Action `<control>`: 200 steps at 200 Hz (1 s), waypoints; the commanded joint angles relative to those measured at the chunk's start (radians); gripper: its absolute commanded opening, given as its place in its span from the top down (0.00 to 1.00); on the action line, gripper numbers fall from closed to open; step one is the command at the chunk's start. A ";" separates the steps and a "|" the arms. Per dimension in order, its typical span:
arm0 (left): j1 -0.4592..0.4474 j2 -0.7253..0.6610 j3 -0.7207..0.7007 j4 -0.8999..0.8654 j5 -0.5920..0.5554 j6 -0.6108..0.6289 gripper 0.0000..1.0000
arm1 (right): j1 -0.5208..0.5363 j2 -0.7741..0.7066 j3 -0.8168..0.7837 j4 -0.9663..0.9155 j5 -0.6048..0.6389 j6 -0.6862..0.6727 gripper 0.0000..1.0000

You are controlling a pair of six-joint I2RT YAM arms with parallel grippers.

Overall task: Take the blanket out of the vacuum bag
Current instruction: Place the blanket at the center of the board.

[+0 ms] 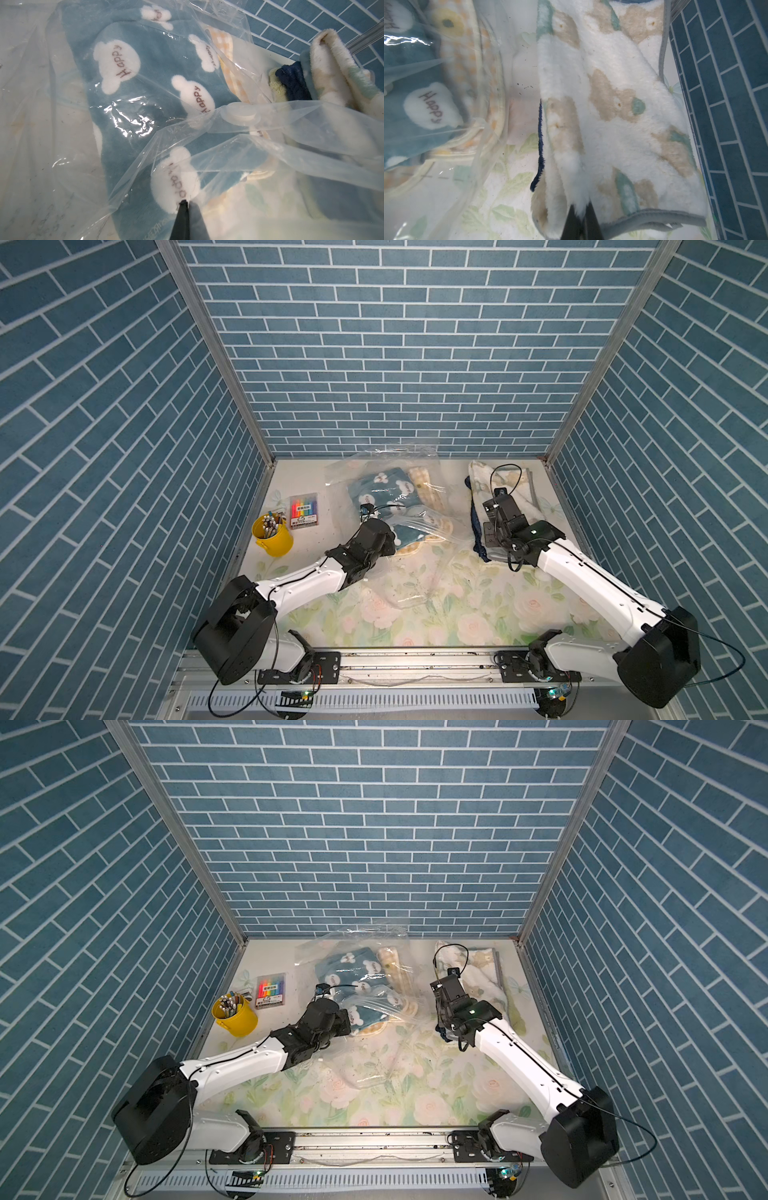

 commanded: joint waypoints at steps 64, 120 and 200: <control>0.005 -0.018 0.013 -0.045 -0.006 0.002 0.98 | 0.019 0.011 -0.120 0.077 -0.179 0.025 0.66; 0.005 -0.081 0.035 -0.117 -0.017 0.025 0.98 | 0.018 -0.157 -0.015 0.005 -0.311 0.032 0.58; -0.018 -0.114 0.095 -0.224 0.046 0.056 1.00 | 0.236 -0.394 -0.353 0.479 -0.985 0.170 1.00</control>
